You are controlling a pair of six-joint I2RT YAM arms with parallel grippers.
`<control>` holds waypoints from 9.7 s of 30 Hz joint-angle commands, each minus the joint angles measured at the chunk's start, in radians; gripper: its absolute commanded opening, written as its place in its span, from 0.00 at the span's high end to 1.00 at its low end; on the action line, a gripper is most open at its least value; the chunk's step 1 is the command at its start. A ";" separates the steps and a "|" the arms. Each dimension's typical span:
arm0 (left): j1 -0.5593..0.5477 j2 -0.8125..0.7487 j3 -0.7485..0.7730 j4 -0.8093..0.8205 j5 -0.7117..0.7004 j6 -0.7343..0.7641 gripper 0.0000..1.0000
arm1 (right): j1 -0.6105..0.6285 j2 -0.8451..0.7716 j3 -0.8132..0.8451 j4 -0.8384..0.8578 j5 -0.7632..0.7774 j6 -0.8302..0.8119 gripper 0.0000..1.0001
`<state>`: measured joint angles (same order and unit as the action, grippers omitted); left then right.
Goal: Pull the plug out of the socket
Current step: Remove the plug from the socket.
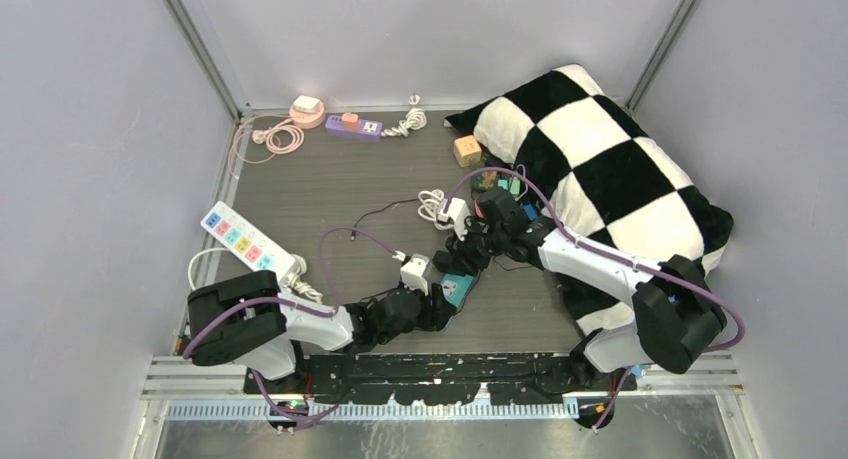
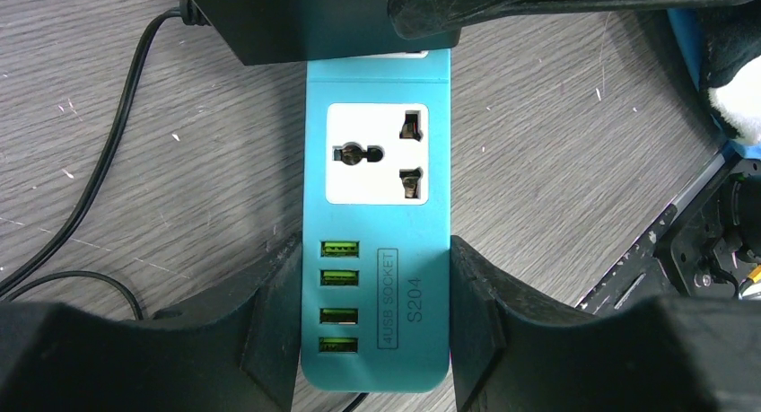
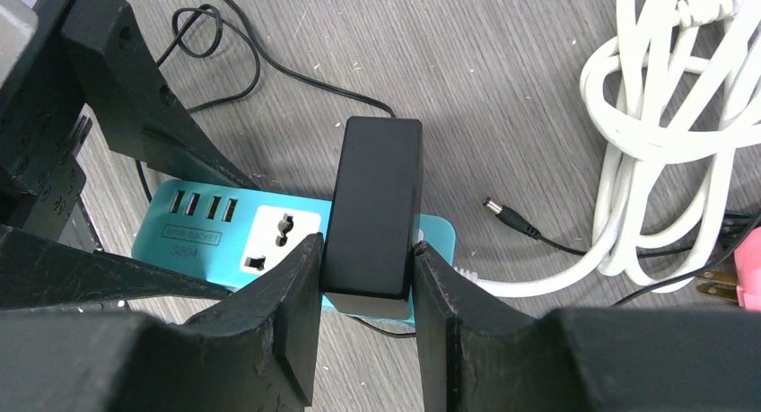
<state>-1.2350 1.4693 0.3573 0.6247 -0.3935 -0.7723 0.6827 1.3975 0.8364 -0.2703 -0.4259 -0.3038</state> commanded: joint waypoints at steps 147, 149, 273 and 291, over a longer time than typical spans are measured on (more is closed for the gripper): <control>0.037 0.057 -0.018 0.054 -0.136 0.015 1.00 | -0.116 -0.107 0.011 0.016 -0.410 0.120 0.99; 0.038 0.057 -0.018 0.054 -0.138 0.015 1.00 | -0.102 -0.107 0.008 0.012 -0.410 0.106 0.99; 0.073 0.132 -0.009 0.092 -0.101 0.010 1.00 | 0.048 -0.106 0.019 -0.093 -0.446 -0.043 0.99; 0.077 0.125 -0.018 0.092 -0.085 0.010 1.00 | -0.101 -0.179 0.037 -0.094 -0.468 -0.004 0.99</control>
<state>-1.2076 1.5578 0.3511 0.8188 -0.3653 -0.7818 0.5873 1.2873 0.8501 -0.2802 -0.6422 -0.4175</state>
